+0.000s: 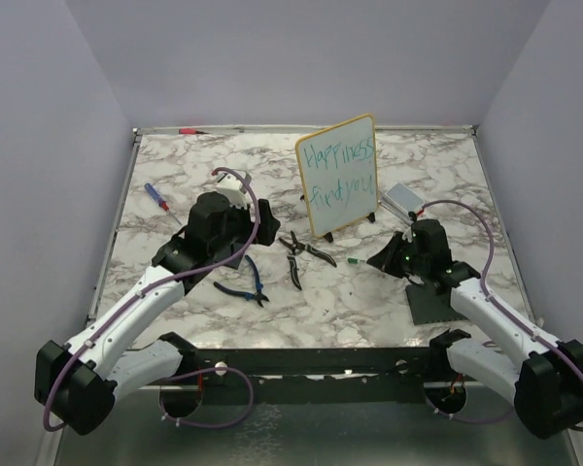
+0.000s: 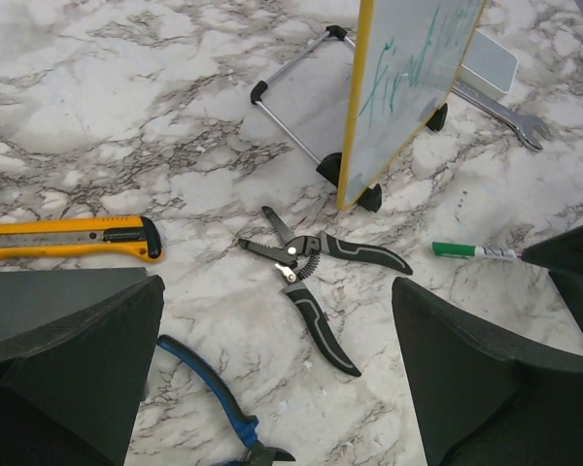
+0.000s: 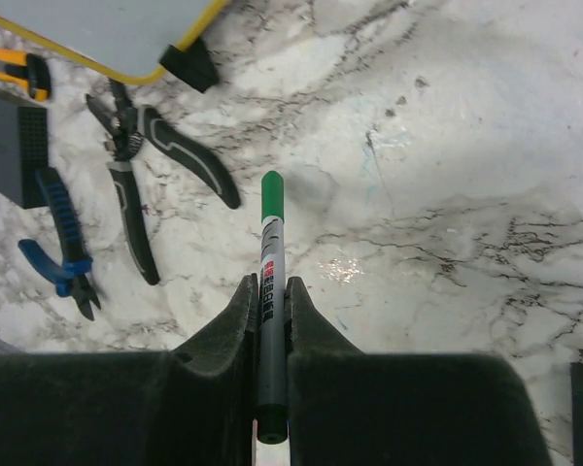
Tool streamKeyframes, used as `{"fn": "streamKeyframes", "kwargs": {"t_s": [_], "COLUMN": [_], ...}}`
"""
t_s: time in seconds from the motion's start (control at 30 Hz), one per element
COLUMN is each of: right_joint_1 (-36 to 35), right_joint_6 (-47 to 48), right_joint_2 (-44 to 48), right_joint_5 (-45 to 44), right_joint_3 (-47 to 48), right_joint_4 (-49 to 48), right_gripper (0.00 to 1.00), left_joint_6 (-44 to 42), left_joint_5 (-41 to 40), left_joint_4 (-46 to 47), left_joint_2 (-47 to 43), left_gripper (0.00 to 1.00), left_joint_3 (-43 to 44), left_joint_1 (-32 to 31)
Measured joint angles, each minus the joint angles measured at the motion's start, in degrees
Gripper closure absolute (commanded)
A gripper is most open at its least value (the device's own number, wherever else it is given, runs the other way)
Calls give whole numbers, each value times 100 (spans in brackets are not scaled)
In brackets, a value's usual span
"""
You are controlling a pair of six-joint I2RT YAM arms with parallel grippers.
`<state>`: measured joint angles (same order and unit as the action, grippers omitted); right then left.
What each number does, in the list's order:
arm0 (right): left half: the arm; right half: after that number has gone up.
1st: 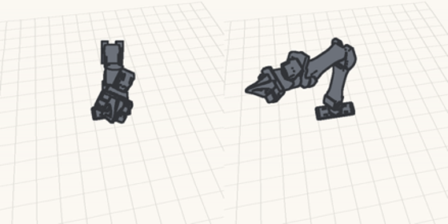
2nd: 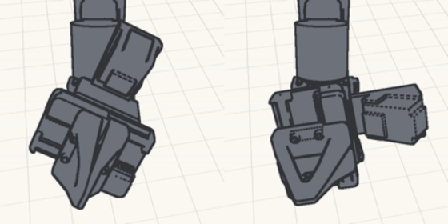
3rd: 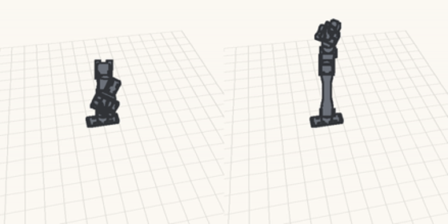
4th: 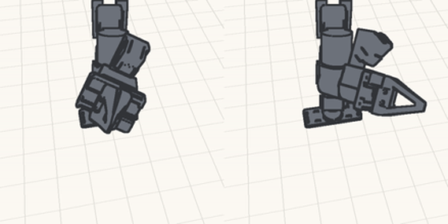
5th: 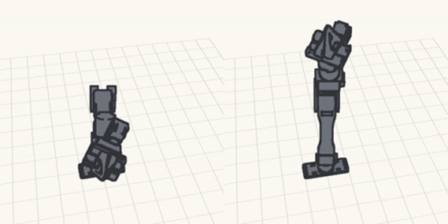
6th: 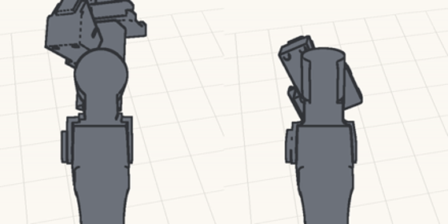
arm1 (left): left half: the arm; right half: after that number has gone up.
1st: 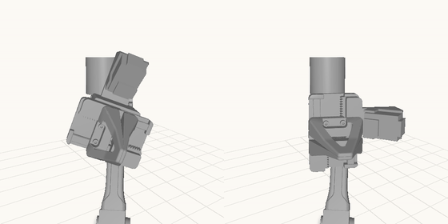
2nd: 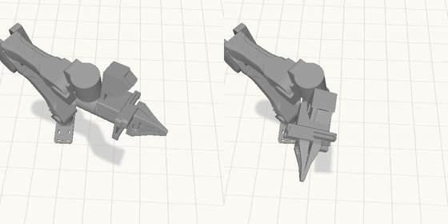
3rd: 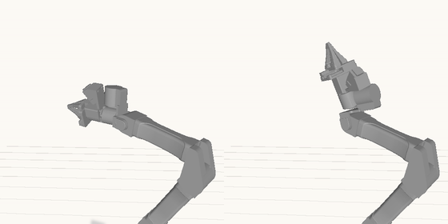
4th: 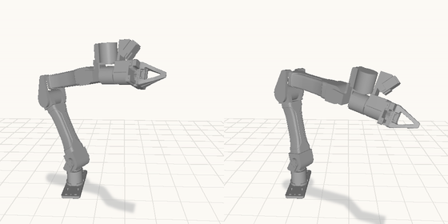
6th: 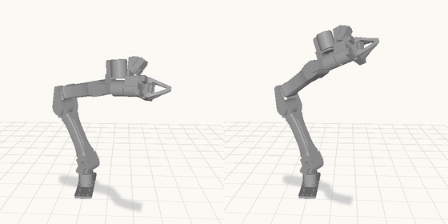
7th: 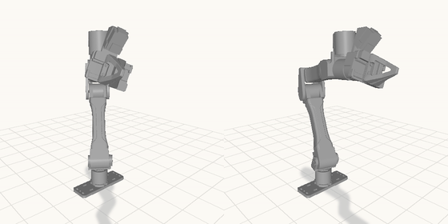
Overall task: Write a sentence on the whiteboard
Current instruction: Place the whiteboard marker at the center of the board, then reset both arms
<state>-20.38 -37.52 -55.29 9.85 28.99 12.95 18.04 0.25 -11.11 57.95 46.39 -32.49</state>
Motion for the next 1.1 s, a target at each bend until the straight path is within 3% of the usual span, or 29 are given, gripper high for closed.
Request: {"fn": "streamKeyframes", "kwargs": {"t_s": [0.13, 0.3, 0.43, 0.6, 0.8, 0.93, 1.1], "right_joint_1": [142, 173, 175, 175, 175, 293, 1233], "right_joint_6": [-24, -35, 2, 98, 380, 686, 1049], "right_joint_2": [-260, -334, -348, -280, -278, -286, -304], "right_joint_5": [155, -15, -369, -772, -1499, -1685, -1421], "right_joint_3": [-201, -192, -179, 35, 671, 966, 1268], "right_joint_4": [-155, -177, 66, 367, 575, 520, 422], "right_gripper": [93, 53, 27, 2, 0, 0, 0], "left_joint_6": [7, 13, 33, 109, 201, 291, 348], "left_joint_5": [-138, -293, -426, -553, -605, -601, -658], "left_joint_4": [4, -114, -247, -326, -348, -402, -424], "left_joint_2": [-72, -118, -133, -157, -76, 111, 85], "left_gripper": [1, 1, 1, 1, 1, 1, 1], "left_joint_3": [-57, -223, -376, -380, -369, -262, -68], "left_joint_1": [79, 107, 138, 219, 538, 1158, 1985]}}
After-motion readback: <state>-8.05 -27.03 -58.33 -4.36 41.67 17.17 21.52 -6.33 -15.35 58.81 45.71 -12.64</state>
